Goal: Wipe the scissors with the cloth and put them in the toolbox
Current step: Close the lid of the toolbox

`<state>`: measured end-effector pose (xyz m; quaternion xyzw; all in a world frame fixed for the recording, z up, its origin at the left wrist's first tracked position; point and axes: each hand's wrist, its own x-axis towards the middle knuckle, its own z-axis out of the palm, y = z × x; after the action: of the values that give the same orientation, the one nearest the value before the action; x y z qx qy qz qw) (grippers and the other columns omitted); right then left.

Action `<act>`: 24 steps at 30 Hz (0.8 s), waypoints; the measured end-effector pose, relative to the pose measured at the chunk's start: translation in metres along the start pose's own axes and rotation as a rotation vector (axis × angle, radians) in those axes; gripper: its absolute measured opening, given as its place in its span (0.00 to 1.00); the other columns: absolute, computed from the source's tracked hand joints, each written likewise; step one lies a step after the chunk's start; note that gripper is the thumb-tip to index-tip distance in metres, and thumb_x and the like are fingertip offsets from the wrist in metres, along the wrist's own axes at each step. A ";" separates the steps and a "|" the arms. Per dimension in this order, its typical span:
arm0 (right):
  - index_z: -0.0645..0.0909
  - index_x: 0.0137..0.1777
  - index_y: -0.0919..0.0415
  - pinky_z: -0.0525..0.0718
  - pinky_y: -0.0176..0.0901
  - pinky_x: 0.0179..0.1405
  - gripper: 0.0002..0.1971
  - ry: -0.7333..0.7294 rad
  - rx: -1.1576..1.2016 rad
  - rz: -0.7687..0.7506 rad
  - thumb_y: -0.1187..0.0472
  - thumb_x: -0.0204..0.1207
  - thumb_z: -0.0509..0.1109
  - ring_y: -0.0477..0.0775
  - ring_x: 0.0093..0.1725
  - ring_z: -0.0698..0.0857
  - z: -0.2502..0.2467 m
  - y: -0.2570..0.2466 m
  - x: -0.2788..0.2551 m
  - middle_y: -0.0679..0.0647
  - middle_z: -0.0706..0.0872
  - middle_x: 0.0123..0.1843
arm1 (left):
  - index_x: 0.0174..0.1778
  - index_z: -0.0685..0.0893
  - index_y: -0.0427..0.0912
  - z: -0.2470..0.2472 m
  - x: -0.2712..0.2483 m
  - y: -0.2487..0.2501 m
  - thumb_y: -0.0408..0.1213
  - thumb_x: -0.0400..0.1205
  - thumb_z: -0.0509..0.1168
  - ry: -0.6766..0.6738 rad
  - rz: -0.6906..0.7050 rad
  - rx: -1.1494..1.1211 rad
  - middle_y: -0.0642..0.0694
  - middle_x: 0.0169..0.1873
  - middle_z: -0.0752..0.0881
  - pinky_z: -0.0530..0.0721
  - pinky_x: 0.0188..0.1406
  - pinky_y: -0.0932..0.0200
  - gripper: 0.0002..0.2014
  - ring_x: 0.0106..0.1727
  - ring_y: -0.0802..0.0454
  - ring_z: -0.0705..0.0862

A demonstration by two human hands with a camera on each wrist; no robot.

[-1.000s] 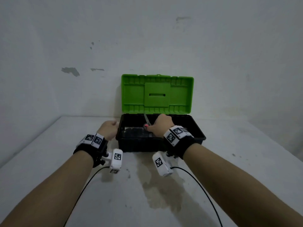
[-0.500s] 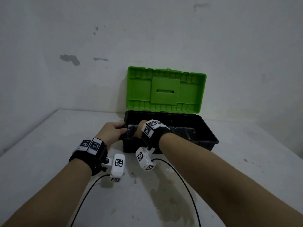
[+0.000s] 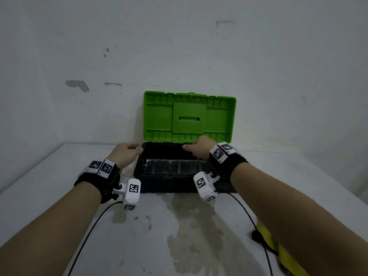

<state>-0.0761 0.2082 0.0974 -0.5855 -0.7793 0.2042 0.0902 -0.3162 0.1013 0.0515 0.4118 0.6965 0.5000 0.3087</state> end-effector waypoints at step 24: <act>0.67 0.80 0.47 0.79 0.64 0.65 0.64 0.230 1.007 0.170 0.09 0.45 0.45 0.66 0.70 0.77 -0.117 0.108 0.113 0.56 0.75 0.77 | 0.70 0.80 0.47 0.027 0.127 0.096 0.66 0.85 0.53 0.146 0.061 -0.406 0.44 0.62 0.84 0.82 0.69 0.45 0.30 0.62 0.44 0.83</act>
<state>0.0295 0.3651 0.1454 -0.5493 -0.5197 0.4946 0.4284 -0.3281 0.2402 0.1319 0.3247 0.5893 0.6675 0.3190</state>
